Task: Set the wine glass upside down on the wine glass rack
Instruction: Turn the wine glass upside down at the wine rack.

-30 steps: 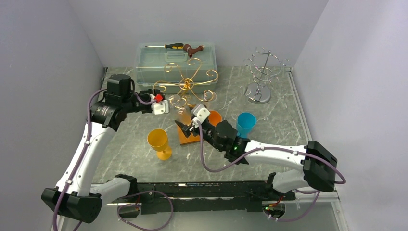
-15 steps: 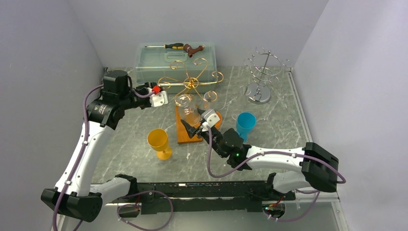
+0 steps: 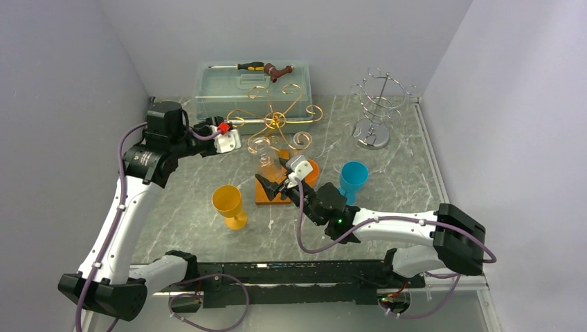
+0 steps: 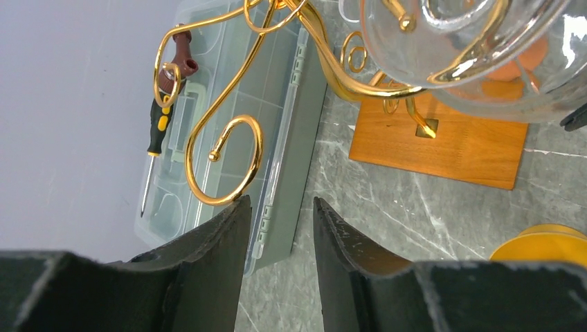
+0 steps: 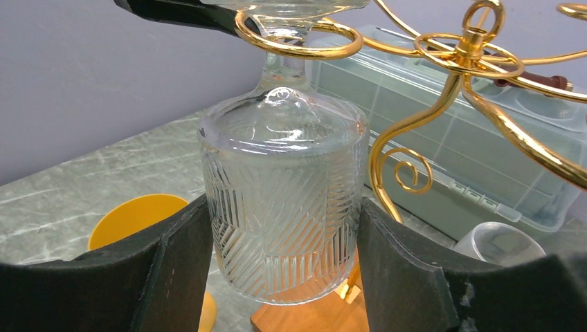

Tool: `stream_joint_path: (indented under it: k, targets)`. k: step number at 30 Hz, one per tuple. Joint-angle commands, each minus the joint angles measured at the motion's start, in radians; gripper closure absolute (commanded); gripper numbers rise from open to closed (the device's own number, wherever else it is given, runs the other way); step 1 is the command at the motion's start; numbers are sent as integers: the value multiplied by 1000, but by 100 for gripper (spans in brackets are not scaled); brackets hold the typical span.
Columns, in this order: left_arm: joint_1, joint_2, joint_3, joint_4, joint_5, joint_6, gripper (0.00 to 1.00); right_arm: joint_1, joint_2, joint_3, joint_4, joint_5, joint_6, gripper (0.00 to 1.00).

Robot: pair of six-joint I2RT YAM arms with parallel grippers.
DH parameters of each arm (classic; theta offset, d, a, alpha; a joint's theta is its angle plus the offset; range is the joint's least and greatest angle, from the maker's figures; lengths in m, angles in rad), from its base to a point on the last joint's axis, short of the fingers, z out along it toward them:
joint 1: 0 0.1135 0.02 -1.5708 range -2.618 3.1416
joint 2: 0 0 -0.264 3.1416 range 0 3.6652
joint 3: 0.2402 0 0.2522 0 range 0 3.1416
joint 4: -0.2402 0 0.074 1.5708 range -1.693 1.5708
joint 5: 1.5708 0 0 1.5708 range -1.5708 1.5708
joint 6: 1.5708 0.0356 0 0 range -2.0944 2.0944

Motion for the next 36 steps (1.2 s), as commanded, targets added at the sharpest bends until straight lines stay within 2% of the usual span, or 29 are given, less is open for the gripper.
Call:
stream_joint_path:
  k: [1, 7, 16, 26, 32, 36]
  targets:
    - [0, -18, 15, 40, 12, -10, 55, 15, -13, 38, -98, -79, 27, 38]
    - [0, -11, 28, 26, 31, -33, 55, 15, -23, 35, -130, -111, 39, 31]
    - [0, 44, 124, -14, 77, -214, 53, 15, 28, 36, -83, -96, 19, 27]
    - [0, 57, 123, -4, 59, -218, 53, 12, 4, 72, -84, -75, -14, 15]
    - [0, 53, 124, -10, 65, -218, 53, 11, -29, 77, -133, -80, -15, 14]
    - [0, 51, 135, -23, 60, -216, 53, 12, -93, 99, -268, -99, -4, 14]
